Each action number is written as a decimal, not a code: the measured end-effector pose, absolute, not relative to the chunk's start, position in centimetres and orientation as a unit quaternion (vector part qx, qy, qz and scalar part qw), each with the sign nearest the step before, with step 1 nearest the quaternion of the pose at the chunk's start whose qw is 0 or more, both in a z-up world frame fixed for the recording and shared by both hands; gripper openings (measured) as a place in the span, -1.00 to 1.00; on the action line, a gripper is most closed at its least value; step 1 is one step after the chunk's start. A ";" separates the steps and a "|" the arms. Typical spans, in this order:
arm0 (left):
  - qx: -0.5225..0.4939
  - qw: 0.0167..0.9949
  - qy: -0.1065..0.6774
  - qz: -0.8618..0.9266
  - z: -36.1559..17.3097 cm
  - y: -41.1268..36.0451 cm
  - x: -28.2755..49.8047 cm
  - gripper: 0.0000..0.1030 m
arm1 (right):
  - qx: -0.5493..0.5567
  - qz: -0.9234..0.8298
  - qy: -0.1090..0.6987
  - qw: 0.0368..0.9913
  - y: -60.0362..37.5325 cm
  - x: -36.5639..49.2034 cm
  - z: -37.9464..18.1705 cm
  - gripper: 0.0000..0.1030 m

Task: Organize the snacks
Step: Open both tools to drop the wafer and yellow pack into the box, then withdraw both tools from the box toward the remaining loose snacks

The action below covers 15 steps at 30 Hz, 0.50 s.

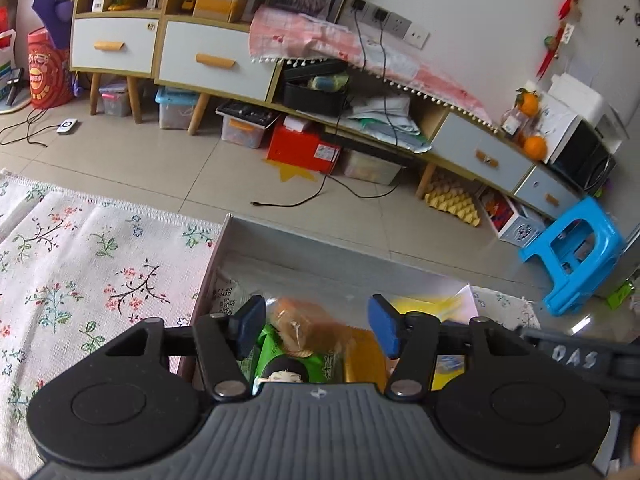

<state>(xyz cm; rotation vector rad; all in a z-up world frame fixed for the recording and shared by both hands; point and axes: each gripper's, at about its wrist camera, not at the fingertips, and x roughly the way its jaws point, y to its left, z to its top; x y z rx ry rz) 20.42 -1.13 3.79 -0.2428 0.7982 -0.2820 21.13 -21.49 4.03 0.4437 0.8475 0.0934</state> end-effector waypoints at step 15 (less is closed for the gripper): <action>-0.122 0.898 0.400 -0.133 5.2 -0.7 18.5 0.04 | 0.192 0.048 0.396 0.896 -22.8 16.9 9.6 0.21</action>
